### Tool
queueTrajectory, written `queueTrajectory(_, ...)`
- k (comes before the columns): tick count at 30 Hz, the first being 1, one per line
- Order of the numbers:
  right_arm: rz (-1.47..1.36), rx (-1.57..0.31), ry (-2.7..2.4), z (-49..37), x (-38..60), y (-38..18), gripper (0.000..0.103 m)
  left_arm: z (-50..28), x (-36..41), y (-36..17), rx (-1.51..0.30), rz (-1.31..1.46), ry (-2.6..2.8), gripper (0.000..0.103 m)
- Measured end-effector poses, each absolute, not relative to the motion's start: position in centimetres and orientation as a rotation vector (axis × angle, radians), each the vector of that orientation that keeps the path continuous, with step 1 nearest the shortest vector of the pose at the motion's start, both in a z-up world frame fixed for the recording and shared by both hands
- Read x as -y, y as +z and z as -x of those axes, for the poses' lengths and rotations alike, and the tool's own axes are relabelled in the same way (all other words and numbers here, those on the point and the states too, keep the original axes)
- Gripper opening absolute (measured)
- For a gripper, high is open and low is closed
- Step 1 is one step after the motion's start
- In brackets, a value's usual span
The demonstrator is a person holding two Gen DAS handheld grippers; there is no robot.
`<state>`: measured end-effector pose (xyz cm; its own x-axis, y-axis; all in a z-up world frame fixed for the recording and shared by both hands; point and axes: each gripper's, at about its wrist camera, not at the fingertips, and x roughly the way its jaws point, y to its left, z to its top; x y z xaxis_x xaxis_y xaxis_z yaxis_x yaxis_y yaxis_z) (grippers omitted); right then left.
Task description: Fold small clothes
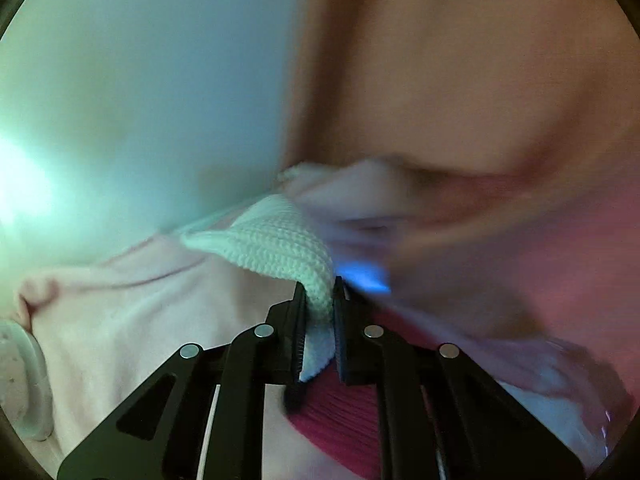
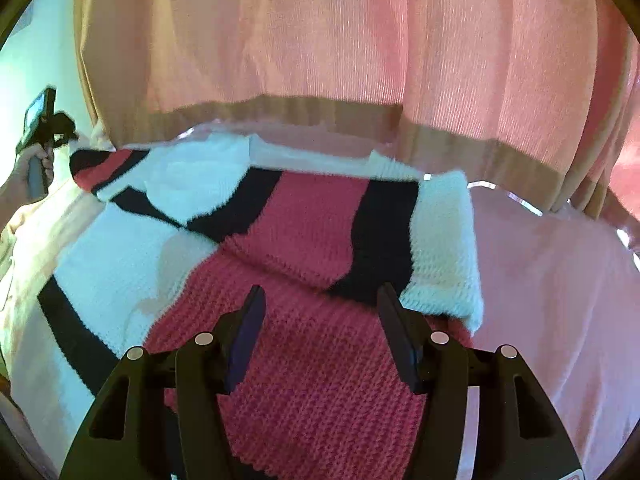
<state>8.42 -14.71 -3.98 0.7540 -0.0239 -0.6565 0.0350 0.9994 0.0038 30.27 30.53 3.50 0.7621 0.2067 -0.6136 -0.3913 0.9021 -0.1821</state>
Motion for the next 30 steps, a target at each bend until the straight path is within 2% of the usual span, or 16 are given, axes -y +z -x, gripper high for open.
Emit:
queueTrajectory(4,-0.059,-0.669,-0.045,-7.7,15.8,-2.1,0.059,-24.8,-19.2,9.3,-0.543,0.193,0.097,0.011)
queueTrajectory(6,-0.076,-0.652,-0.051,-7.4,16.4,-1.3,0.059,-22.7,-13.9,10.5,-0.535,0.163,-0.017,0.011)
queueTrajectory(9,-0.08,-0.621,-0.08,-6.8,17.7,0.3,0.065,-18.5,-4.1,10.0,-0.619,0.154,-0.227,0.013)
queueTrajectory(11,-0.084,-0.636,-0.099,-7.0,18.6,0.5,0.071,-17.5,0.1,8.1,-0.695,0.156,-0.277,0.019)
queueTrajectory(12,-0.096,-0.646,-0.108,-7.0,19.0,0.5,0.071,-17.1,2.1,6.4,-0.746,0.152,-0.293,0.036)
queueTrajectory(13,-0.119,-0.668,-0.111,-7.2,19.8,0.3,0.072,-16.8,4.0,4.3,-0.82,0.143,-0.29,0.067)
queueTrajectory(14,-0.138,-0.691,-0.111,-7.5,20.3,0.1,0.072,-16.3,5.1,2.2,-0.884,0.142,-0.26,0.076)
queueTrajectory(18,-0.209,-0.734,-0.091,-8.1,21.6,-0.5,0.072,-16.2,2.5,-1.6,-0.943,0.237,-0.201,0.075)
queueTrajectory(23,-0.195,-0.748,-0.046,-9.8,20.7,-1.4,0.072,-17.6,-3.9,-1.0,-0.898,0.329,-0.079,0.077)
queueTrajectory(27,-0.297,-0.792,0.041,-12.3,21.1,-3.0,0.072,-20.6,-8.6,-2.5,-0.914,0.401,-0.034,0.077)
queueTrajectory(29,-0.328,-0.808,0.049,-14.2,21.0,-3.8,0.072,-21.9,-10.8,-3.5,-0.94,0.455,-0.041,0.075)
queueTrajectory(30,-0.341,-0.812,0.037,-15.0,21.0,-4.2,0.072,-22.7,-11.1,-4.0,-0.949,0.489,-0.052,0.07)
